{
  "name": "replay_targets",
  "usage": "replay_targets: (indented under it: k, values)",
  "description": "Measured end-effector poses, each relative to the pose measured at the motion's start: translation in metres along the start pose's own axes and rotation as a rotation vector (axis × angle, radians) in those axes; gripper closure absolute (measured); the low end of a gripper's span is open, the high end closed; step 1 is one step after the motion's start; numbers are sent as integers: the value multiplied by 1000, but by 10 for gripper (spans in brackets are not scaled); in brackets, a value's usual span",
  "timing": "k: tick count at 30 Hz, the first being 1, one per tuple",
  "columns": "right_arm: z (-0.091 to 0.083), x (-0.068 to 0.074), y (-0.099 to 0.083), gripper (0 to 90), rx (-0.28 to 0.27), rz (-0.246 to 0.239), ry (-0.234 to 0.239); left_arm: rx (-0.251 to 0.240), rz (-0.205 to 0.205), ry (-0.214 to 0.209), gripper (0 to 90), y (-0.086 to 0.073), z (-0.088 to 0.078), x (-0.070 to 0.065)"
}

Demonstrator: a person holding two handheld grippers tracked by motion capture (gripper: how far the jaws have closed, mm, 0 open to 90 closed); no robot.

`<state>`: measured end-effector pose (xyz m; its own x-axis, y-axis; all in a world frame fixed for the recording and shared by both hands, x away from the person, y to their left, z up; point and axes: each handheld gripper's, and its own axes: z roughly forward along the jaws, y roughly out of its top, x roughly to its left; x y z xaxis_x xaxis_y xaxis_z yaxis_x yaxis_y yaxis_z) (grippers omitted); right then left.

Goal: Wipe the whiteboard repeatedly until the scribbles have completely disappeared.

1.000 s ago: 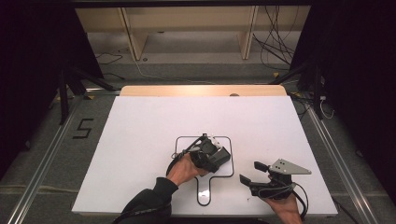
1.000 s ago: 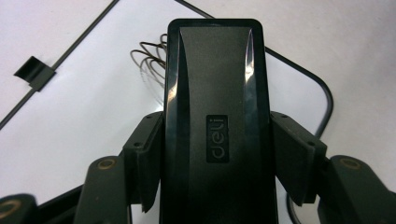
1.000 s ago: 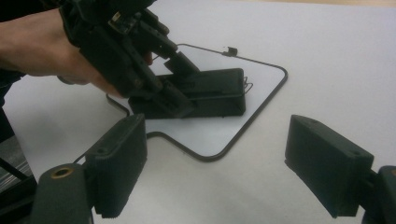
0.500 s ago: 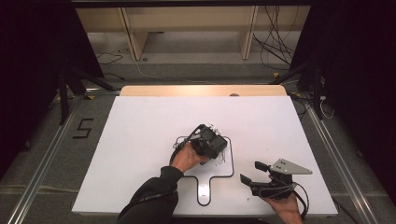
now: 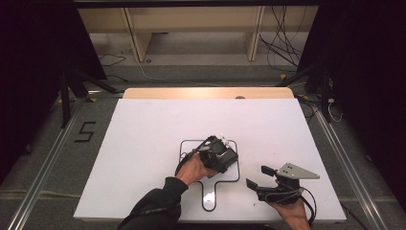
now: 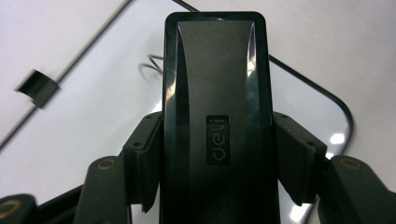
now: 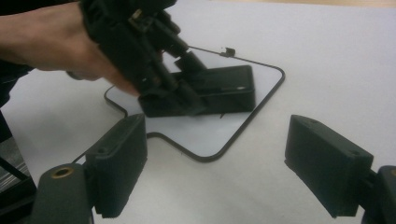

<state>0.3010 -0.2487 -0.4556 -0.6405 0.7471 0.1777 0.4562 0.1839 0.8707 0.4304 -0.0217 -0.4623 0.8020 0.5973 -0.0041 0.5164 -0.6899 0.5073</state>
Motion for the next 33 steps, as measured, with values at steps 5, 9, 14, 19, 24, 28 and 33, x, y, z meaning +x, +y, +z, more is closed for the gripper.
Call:
replay_targets:
  k: [5, 9, 14, 19, 24, 28, 33]
  values:
    - [-1, 0, 0, 218, -2, 4, 0, -10, -55, 26, 400, 9, 6, 14]
    - [-1, -1, 0, 218, -3, 2, 0, -9, -70, 36, 400, 11, 8, 16]
    - [-1, -1, 0, 218, -2, 2, 0, -3, -21, -3, 400, 5, 4, 1]
    - [-1, -1, 0, 218, -3, 1, -2, -5, 46, -38, 400, -7, -2, -20]
    - [0, 0, 0, 218, 2, -3, -4, -16, 21, -22, 400, 1, 3, -13]
    - [0, 0, 0, 218, 4, -2, -3, -30, -25, 5, 400, 12, 11, -2]
    - [-1, -1, 0, 219, -1, 1, -1, -31, -66, 30, 400, 20, 16, 12]
